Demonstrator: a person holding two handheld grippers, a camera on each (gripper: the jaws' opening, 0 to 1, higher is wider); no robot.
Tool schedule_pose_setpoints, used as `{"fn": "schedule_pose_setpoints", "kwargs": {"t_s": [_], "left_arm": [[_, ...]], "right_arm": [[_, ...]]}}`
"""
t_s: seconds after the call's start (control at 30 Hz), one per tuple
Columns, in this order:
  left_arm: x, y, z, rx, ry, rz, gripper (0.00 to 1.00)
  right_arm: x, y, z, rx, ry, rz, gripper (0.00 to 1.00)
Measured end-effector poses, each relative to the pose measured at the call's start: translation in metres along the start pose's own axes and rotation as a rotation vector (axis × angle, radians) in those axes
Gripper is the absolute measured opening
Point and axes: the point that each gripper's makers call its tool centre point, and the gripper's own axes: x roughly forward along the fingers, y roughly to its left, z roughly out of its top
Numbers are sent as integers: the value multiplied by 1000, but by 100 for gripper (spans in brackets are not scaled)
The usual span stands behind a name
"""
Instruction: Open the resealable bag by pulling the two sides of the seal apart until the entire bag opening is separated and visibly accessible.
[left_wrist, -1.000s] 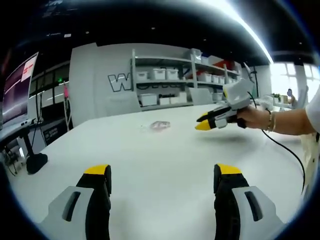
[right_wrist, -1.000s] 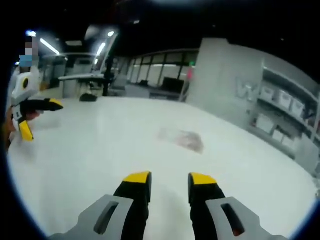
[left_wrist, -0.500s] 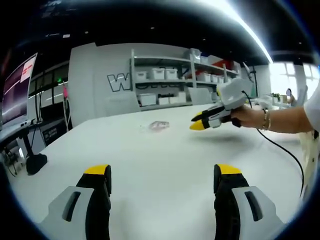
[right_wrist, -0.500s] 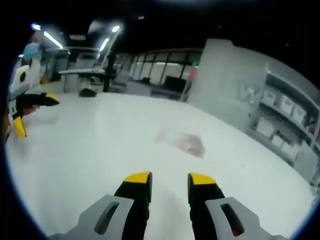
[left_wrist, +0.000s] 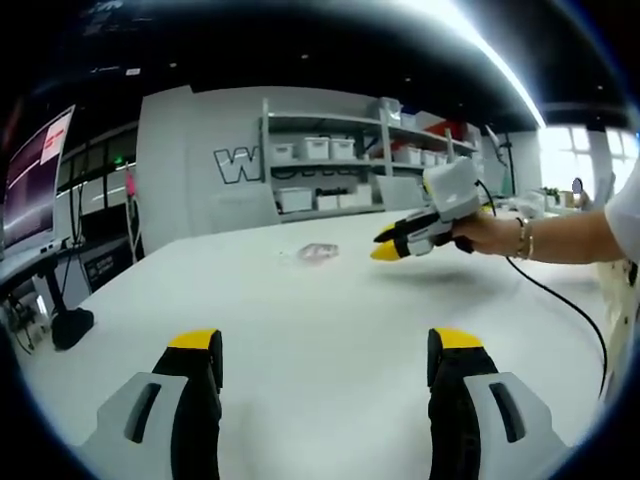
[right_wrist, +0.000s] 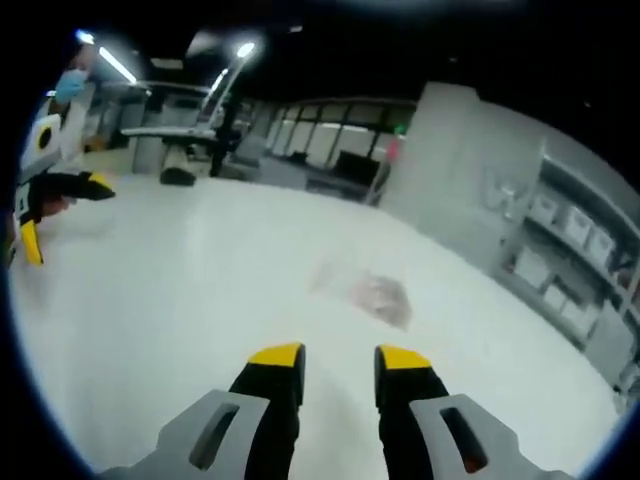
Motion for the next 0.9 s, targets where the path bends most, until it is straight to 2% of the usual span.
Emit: {"fn": "schedule_pose_setpoints", "kwargs": {"t_s": [0.37,0.9], "left_arm": [[1,3,-3,0,6,5,83],[2,2,3,5,3,-2,83]], "right_arm": [[13,2,3,-15,-3,17,25],[33,-12,4,-68,-2,10,22]]}}
